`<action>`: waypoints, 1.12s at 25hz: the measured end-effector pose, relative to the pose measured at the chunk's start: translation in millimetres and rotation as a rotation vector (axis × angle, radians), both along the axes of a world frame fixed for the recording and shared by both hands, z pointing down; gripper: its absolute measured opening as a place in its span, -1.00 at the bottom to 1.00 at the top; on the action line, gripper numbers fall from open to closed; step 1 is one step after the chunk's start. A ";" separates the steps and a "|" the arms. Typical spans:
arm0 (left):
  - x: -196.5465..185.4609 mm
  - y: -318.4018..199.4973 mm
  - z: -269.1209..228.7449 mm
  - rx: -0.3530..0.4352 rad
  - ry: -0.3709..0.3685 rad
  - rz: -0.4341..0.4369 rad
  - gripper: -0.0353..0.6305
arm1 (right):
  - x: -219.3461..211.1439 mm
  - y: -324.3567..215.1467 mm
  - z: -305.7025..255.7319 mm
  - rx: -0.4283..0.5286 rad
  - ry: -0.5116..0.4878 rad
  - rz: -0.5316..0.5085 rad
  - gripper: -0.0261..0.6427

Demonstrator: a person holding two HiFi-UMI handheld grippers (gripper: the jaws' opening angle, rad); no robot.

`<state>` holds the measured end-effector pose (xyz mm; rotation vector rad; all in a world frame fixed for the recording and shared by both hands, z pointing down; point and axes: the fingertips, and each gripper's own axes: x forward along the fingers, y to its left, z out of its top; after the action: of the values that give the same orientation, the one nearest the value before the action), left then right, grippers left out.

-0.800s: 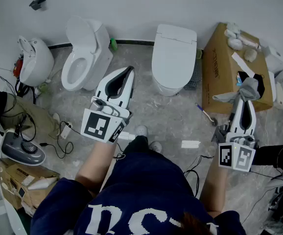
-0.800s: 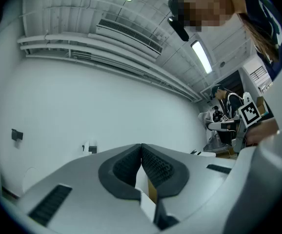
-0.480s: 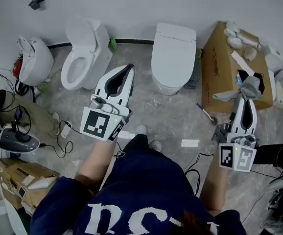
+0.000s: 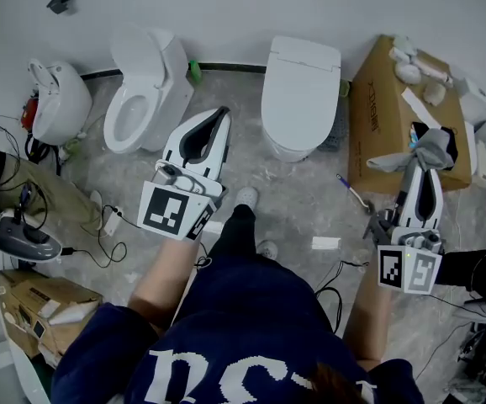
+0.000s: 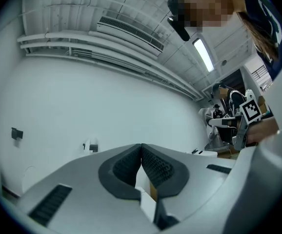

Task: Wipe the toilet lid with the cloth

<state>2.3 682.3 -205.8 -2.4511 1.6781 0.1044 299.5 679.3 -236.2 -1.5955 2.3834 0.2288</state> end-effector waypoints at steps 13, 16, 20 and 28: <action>-60.2 -168.6 -3.7 -0.005 0.015 0.072 -0.83 | -83.4 -149.4 -18.9 0.005 0.042 0.032 -0.81; -82.3 -219.0 -10.3 0.004 0.017 0.113 -0.83 | -104.9 -190.4 -19.8 0.009 0.012 0.061 -0.81; -103.0 -276.7 -12.0 0.005 0.014 0.166 -0.83 | -127.1 -234.7 -16.9 0.005 -0.016 0.102 -0.81; -108.5 -358.3 2.1 -0.048 0.045 0.212 -0.83 | -136.3 -303.2 -8.9 -0.057 -0.015 0.143 -0.81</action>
<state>-106.2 324.0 -203.7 -2.6749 1.4481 0.1489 163.2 376.1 -245.1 -1.7897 2.2860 0.1772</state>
